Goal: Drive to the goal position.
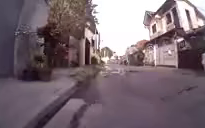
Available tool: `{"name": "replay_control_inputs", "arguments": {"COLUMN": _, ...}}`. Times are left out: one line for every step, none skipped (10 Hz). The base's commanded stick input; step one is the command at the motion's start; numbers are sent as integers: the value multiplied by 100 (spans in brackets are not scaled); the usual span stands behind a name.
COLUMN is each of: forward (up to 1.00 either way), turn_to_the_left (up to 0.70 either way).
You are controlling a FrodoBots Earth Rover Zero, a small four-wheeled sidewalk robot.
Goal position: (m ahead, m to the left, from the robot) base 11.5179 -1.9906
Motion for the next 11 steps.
{"name": "replay_control_inputs", "arguments": {"forward": 100, "turn_to_the_left": 0}}
{"name": "replay_control_inputs", "arguments": {"forward": 100, "turn_to_the_left": 0}}
{"name": "replay_control_inputs", "arguments": {"forward": 100, "turn_to_the_left": -9}}
{"name": "replay_control_inputs", "arguments": {"forward": 100, "turn_to_the_left": -29}}
{"name": "replay_control_inputs", "arguments": {"forward": 100, "turn_to_the_left": -39}}
{"name": "replay_control_inputs", "arguments": {"forward": 100, "turn_to_the_left": -40}}
{"name": "replay_control_inputs", "arguments": {"forward": 100, "turn_to_the_left": -40}}
{"name": "replay_control_inputs", "arguments": {"forward": 100, "turn_to_the_left": -40}}
{"name": "replay_control_inputs", "arguments": {"forward": 100, "turn_to_the_left": -40}}
{"name": "replay_control_inputs", "arguments": {"forward": 100, "turn_to_the_left": -40}}
{"name": "replay_control_inputs", "arguments": {"forward": 100, "turn_to_the_left": -40}}
